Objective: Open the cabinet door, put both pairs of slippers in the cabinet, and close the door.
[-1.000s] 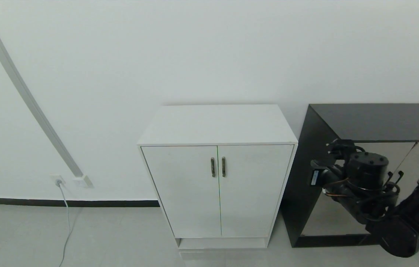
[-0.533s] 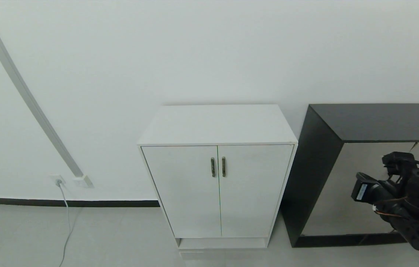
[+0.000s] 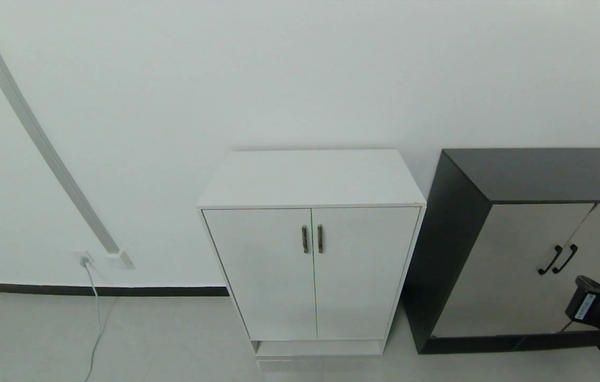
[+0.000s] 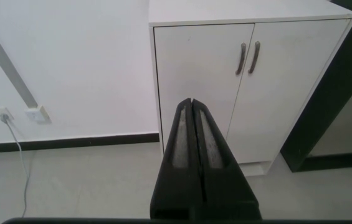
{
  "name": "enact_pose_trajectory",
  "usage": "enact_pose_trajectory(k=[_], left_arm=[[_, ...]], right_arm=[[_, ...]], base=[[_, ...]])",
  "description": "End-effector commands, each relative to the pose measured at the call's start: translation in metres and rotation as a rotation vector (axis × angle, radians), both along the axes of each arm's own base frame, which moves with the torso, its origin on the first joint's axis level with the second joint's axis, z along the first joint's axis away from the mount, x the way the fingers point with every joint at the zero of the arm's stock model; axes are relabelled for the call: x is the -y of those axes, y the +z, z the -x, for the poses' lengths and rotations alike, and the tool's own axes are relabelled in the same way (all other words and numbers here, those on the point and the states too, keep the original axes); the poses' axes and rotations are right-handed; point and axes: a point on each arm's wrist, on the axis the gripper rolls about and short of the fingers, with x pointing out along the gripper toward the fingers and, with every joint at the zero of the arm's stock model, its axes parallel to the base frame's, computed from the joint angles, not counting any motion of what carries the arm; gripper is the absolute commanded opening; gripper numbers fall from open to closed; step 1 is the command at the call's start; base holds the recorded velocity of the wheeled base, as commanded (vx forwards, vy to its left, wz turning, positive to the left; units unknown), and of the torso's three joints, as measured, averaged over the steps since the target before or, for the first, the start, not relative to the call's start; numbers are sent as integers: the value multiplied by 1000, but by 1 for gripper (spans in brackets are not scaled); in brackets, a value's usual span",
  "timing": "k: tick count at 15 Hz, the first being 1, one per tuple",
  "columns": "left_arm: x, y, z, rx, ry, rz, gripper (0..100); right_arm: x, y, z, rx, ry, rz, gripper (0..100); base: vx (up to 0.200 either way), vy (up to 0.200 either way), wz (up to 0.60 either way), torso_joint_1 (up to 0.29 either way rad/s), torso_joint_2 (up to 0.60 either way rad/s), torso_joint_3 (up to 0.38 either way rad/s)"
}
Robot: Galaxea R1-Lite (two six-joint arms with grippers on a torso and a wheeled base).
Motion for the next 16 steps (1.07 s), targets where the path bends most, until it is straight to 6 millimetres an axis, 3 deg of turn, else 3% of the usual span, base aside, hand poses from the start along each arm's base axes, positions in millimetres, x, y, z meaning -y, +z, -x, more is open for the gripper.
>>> enact_pose_trajectory(k=[1,5,8,12,16], left_arm=[[0,0,0,0,-1,-1,0],[0,0,0,0,-1,-1,0],[0,0,0,0,0,-1,0],[0,0,0,0,0,-1,0],[0,0,0,0,0,-1,0]], right_arm=[[2,18,21,58,1,-4,0],[4,34,60,77,30,2,0],[6,32,98,41,80,12,0],[8,11,155,-19,181,60,0],[9,-13,191,-16,288,174,0]], base=[[0,0,0,0,0,0],[0,0,0,0,0,0],[0,0,0,0,0,0],[0,0,0,0,0,0],[0,0,0,0,0,0]])
